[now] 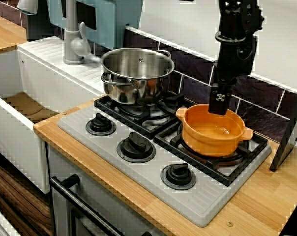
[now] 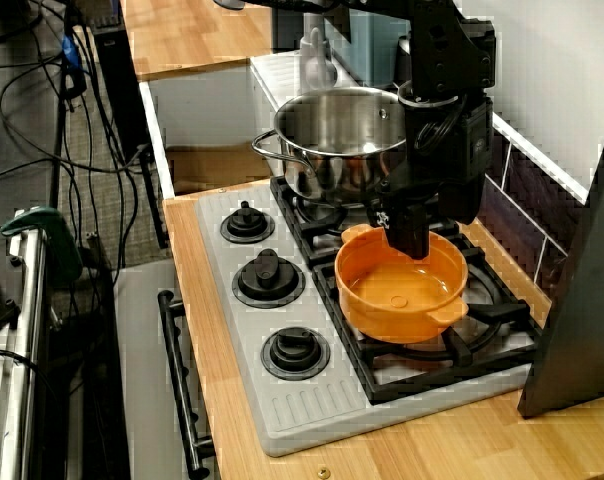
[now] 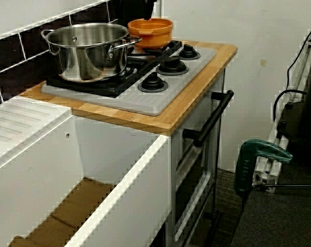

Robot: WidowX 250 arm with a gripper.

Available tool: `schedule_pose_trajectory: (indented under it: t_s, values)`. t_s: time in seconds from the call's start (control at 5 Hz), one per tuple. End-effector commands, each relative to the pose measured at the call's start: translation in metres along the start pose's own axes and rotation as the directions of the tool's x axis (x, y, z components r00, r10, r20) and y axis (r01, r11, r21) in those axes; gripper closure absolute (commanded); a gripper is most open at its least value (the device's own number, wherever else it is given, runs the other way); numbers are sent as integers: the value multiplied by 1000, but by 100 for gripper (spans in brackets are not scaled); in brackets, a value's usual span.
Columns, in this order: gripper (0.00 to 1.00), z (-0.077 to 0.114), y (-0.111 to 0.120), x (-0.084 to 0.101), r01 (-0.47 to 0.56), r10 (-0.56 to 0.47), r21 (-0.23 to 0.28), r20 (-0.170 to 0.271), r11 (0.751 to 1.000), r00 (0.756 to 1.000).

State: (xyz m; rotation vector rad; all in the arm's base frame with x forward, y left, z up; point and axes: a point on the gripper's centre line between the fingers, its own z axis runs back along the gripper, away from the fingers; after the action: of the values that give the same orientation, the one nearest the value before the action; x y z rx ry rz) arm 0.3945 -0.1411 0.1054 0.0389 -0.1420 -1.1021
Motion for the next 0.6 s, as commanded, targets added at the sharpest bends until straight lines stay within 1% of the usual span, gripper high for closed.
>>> schedule_pose_trajectory:
  t_s: [0.0, 0.2, 0.4]
  values:
    - [0, 32, -9, 0, 16, -16, -16, 12, 1000, 1000]
    - [0, 37, -21, -1, 35, -34, -37, 9, 999, 999]
    - [0, 43, -33, -8, 57, -58, -54, -10, 997, 998]
